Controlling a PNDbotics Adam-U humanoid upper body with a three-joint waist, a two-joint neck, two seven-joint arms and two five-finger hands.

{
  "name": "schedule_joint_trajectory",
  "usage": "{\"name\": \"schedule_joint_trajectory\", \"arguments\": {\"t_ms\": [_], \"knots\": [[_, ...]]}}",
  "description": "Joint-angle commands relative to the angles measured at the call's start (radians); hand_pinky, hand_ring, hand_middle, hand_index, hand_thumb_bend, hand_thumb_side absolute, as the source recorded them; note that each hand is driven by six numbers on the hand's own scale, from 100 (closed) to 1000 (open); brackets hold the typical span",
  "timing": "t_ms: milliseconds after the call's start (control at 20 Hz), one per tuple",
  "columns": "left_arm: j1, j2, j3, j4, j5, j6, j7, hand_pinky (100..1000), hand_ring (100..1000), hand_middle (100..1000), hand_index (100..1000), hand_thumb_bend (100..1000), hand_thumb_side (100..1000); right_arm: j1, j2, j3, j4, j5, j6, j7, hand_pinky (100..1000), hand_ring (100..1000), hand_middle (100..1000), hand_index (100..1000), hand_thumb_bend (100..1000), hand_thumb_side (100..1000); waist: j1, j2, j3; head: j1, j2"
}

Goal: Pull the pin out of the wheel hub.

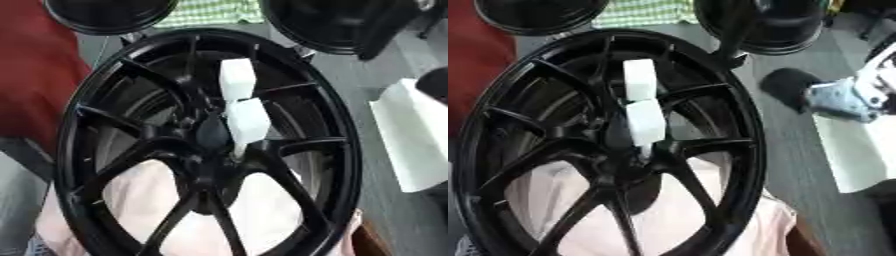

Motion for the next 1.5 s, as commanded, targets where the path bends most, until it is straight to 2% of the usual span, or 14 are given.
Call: {"name": "schedule_joint_trajectory", "arguments": {"t_ms": [50,500,750,950,1150,1500], "knots": [[-0.008,0.034,0.003,-0.012,0.0,0.002,-0.002,696,687,630,744,220,649,-0.035,0.016,0.02,-0.006,0.01,0.032,0.032,849,811,732,791,100,586,0.003,-0.016,-0.001,-0.002,-0.013],[-0.009,0.033,0.0,-0.01,0.001,0.005,-0.006,696,687,630,743,216,653,-0.079,0.067,0.047,0.004,0.042,0.127,-0.026,846,809,732,794,100,577,0.002,-0.017,-0.001,-0.003,-0.007],[-0.012,0.029,-0.003,-0.009,0.003,0.006,-0.008,697,687,630,743,216,655,-0.102,0.108,0.068,0.058,0.071,0.166,-0.08,848,809,735,799,100,574,0.002,-0.016,0.002,-0.002,-0.003],[-0.014,0.026,-0.004,-0.008,0.005,0.007,-0.01,697,687,630,742,214,658,-0.121,0.15,0.09,0.116,0.094,0.195,-0.116,852,815,743,812,100,533,0.001,-0.012,0.008,-0.005,0.003],[-0.018,0.024,-0.007,-0.008,0.007,0.009,-0.013,698,686,631,742,214,660,-0.135,0.187,0.103,0.178,0.125,0.209,-0.134,855,820,751,823,135,491,-0.001,-0.007,0.013,-0.006,0.006],[-0.024,0.02,-0.008,-0.007,0.009,0.01,-0.015,698,686,631,742,211,664,-0.14,0.224,0.115,0.246,0.181,0.193,-0.136,859,832,759,833,205,449,-0.006,0.004,0.022,-0.011,0.005]]}}
